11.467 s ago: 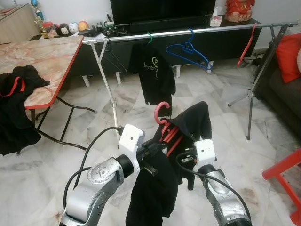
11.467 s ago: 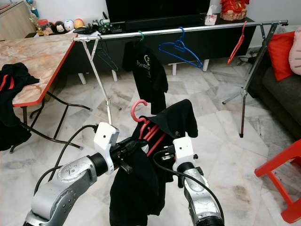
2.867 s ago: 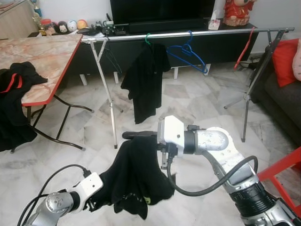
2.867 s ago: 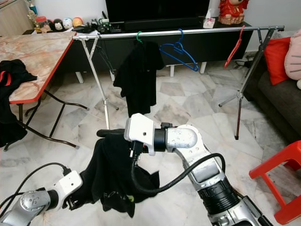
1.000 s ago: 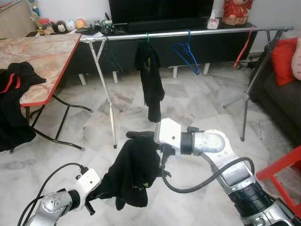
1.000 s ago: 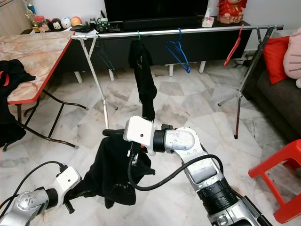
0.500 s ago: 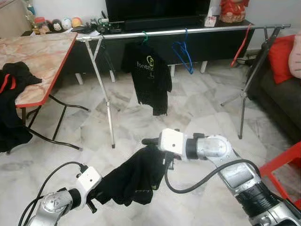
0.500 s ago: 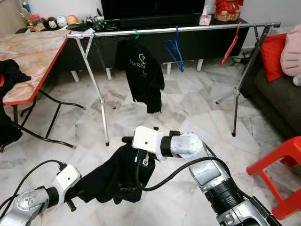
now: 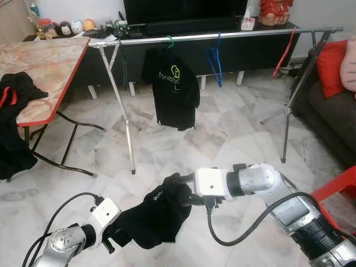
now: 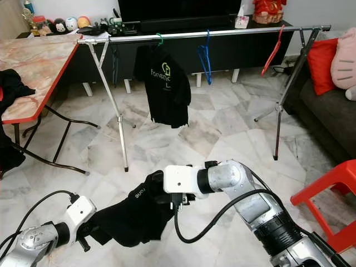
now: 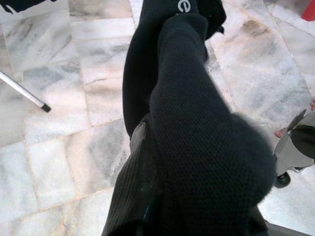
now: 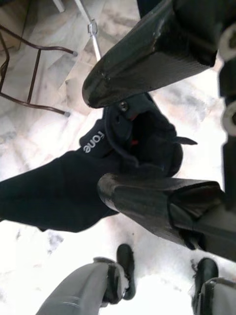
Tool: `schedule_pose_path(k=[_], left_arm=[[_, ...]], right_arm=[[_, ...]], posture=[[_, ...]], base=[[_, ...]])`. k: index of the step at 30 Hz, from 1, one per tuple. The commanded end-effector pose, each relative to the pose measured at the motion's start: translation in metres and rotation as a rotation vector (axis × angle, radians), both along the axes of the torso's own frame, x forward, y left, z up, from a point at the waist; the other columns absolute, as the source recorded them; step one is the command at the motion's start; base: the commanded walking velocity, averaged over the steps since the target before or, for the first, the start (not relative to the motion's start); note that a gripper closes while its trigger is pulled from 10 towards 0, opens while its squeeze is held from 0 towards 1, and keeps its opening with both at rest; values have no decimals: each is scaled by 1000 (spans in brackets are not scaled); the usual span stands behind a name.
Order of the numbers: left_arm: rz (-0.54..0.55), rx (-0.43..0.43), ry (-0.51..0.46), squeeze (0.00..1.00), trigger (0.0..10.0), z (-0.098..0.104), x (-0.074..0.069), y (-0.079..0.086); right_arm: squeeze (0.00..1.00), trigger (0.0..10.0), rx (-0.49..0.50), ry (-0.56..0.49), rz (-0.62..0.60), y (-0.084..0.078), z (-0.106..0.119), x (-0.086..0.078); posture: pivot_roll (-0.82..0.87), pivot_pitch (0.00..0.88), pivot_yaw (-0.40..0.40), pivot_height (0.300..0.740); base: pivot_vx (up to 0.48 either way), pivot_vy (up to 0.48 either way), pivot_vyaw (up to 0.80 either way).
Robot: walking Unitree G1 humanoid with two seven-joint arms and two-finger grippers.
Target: Hang hanger
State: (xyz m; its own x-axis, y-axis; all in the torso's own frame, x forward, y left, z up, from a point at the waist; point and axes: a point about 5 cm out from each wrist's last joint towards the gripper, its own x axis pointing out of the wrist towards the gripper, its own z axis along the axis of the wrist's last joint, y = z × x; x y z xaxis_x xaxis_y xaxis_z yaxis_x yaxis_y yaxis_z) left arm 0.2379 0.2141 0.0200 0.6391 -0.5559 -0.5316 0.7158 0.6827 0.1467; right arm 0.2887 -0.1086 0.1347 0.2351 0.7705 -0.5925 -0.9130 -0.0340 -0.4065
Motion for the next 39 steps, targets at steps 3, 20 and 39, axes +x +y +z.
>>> schedule_pose_path(k=[3, 20, 39], left_arm=[[3, -27, -26, 0, 0, 7, 3, 0], [-143, -89, 19, 0, 0, 36, -6, -5], [-207, -140, 30, 0, 0, 64, -10, -16]], right_arm=[[1000, 10000, -33, -44, -26, -3, -1, 5], [0, 10000, -168, -70, -275, -36, -48, 15], [0, 10000, -165, -22, -384, -45, -83, 11]], posture=[[-54, 48, 48, 740], [-51, 45, 45, 740], [-51, 19, 43, 740]], base=[[0, 0, 0], [0, 0, 0], [0, 0, 0]])
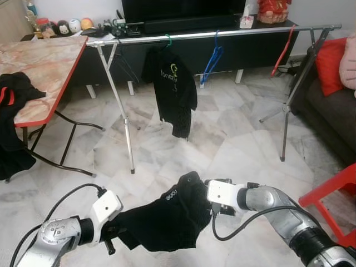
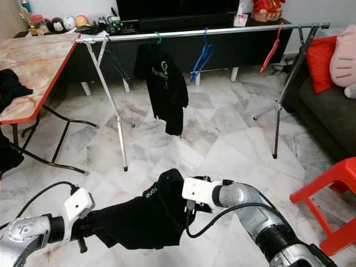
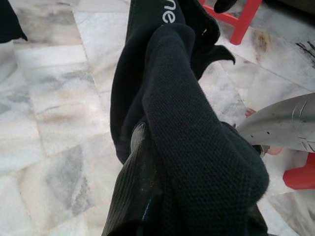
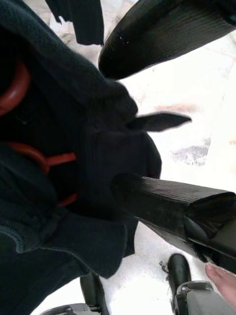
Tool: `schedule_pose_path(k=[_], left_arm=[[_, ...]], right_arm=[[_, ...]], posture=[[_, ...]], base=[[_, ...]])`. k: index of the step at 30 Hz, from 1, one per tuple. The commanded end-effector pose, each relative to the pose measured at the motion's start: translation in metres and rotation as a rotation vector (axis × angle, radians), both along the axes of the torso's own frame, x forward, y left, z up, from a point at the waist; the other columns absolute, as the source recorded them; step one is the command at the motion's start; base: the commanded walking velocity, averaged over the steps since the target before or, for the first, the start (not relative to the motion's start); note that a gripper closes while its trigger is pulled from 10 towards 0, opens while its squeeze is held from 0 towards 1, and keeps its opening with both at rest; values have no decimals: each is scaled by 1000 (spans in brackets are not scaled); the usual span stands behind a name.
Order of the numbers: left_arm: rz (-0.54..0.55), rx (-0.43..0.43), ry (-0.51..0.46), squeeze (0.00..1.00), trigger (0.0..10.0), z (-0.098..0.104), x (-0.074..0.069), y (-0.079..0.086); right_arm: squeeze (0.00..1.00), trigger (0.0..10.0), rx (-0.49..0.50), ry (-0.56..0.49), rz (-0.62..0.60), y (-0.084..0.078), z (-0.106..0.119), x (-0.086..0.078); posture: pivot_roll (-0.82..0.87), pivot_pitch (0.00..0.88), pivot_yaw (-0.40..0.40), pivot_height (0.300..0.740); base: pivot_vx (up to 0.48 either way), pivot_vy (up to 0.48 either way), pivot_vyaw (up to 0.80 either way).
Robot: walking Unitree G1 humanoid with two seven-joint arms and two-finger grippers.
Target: Hang hanger
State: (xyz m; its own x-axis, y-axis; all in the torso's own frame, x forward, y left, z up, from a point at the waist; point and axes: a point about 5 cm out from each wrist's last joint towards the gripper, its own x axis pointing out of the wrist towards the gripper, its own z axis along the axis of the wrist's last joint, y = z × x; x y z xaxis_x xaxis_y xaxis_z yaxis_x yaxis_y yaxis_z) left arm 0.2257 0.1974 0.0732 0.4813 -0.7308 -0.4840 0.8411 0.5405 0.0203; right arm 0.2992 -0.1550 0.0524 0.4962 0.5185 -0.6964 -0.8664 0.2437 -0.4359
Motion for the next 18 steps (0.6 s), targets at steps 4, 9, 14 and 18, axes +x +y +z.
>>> schedule_pose_path(k=[4, 9, 14, 18], left_arm=[[-11, -19, -27, 0, 0, 12, 1, 0], [-12, -24, -20, 0, 0, 12, 1, -1], [-18, -35, -9, 0, 0, 14, -1, -3], [-23, -41, -3, 0, 0, 14, -2, -4]], right_arm=[[0, 10000, 16, -9, -8, 2, -3, 1], [0, 0, 14, -14, -20, 1, -6, 2], [0, 0, 11, -25, -40, 1, -8, 5], [0, 0, 15, -32, -42, 2, -9, 6]], posture=[[-49, 18, 43, 740], [-49, 17, 41, 740], [-49, 26, 39, 740], [-47, 28, 39, 740]], base=[[0, 0, 0], [0, 0, 0], [0, 0, 0], [0, 0, 0]])
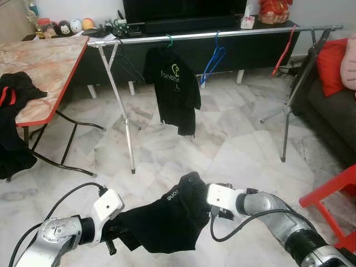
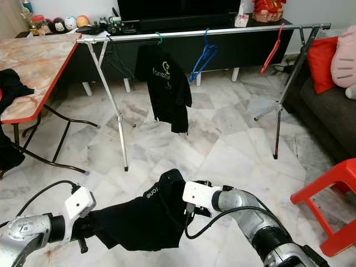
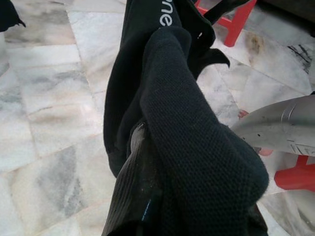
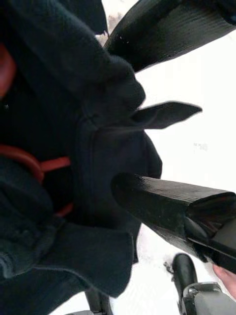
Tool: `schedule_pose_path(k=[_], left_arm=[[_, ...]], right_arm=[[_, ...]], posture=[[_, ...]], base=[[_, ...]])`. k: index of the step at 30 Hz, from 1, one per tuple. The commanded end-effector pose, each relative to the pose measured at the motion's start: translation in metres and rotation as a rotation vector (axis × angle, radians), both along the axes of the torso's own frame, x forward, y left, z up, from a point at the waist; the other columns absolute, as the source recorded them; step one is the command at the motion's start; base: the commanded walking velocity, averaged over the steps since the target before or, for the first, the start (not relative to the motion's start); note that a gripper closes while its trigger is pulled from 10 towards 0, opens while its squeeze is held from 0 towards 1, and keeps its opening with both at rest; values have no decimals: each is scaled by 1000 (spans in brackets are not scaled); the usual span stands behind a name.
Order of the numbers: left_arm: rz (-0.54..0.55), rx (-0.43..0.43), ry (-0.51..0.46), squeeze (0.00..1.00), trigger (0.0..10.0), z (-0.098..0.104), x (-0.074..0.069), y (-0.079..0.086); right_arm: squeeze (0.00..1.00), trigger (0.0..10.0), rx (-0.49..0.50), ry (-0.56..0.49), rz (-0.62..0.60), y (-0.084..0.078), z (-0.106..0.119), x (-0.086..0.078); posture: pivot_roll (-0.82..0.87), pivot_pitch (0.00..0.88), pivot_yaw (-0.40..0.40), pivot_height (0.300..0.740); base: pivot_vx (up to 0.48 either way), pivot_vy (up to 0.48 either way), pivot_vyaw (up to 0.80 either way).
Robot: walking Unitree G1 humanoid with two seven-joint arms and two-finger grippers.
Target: Hang hanger
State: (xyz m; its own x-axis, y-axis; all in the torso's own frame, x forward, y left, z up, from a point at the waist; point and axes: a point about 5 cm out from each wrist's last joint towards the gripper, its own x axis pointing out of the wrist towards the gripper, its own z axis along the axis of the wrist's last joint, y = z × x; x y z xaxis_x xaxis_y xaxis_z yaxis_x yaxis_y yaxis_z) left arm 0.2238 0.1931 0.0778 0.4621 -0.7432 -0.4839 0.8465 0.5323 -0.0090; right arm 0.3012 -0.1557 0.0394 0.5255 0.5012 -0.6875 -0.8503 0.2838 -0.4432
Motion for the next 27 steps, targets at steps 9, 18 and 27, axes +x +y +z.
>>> schedule_pose_path(k=[9, 18, 27], left_arm=[[-18, -30, -20, 0, 0, 11, 0, -1], [-19, -36, -21, 0, 0, 13, 0, -3], [-16, -34, -23, 0, 0, 13, 0, -3]], right_arm=[[0, 0, 11, -35, -5, 3, 2, 6], [0, 0, -6, -42, -2, 4, 0, 7], [0, 10000, -24, -44, -23, 3, -2, 9]], posture=[[-43, 34, 40, 740], [-43, 40, 39, 740], [-43, 40, 39, 740]], base=[[0, 0, 0], [0, 0, 0], [0, 0, 0]])
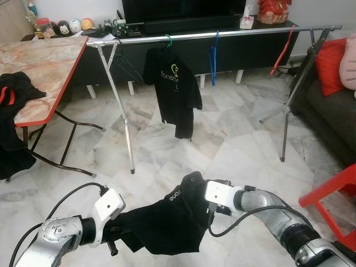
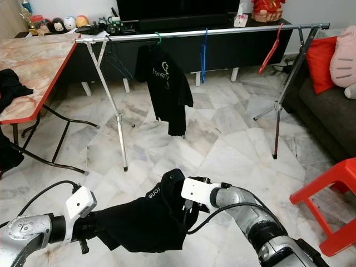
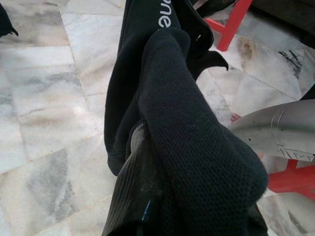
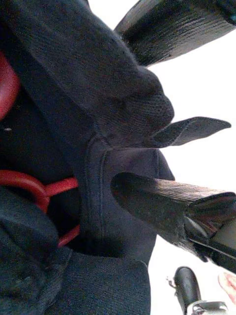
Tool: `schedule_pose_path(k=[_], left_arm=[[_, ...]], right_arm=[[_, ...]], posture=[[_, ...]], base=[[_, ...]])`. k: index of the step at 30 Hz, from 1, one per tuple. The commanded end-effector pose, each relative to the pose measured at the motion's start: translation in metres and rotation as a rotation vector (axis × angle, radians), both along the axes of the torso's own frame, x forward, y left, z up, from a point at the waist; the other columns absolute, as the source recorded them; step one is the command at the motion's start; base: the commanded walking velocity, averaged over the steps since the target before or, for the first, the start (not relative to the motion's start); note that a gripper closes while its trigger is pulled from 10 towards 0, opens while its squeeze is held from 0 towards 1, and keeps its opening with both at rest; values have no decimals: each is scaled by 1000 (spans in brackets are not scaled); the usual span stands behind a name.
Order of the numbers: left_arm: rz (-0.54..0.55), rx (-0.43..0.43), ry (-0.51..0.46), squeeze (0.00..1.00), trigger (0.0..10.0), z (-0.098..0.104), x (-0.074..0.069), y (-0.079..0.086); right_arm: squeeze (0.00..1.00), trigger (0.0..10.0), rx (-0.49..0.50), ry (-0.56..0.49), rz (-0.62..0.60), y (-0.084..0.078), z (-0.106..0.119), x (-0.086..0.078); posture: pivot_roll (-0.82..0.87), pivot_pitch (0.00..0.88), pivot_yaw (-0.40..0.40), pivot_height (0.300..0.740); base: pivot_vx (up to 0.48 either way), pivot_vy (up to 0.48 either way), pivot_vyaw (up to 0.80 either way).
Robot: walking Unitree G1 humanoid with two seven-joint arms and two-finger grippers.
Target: Hang hanger
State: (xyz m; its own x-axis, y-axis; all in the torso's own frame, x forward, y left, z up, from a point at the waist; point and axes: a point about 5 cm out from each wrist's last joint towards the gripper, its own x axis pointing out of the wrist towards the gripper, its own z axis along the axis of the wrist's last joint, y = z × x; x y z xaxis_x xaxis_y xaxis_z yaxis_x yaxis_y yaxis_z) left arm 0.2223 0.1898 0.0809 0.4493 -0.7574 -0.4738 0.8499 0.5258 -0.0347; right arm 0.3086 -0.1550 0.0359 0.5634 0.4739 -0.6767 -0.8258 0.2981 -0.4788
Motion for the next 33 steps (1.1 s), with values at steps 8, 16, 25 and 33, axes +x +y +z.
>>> schedule_pose_path(k=[8, 16, 25, 33], left_arm=[[-15, -16, -35, 0, 0, 10, 2, -2], [-16, -17, -34, 0, 0, 10, 1, -2], [-17, -13, -35, 0, 0, 10, 1, -1], [-25, -13, -31, 0, 0, 11, 1, -1]], right_arm=[[0, 0, 85, 33, -107, 2, -3, 3], [0, 0, 189, 93, -244, 0, -8, 3], [0, 0, 182, 128, -221, 0, -13, -1], [0, 0, 175, 127, -210, 0, -12, -1]], posture=[[-42, 41, 38, 740], [-38, 42, 39, 740], [-39, 43, 41, 740], [-38, 43, 41, 740]], base=[[0, 0, 0], [0, 0, 0], [0, 0, 0], [0, 0, 0]])
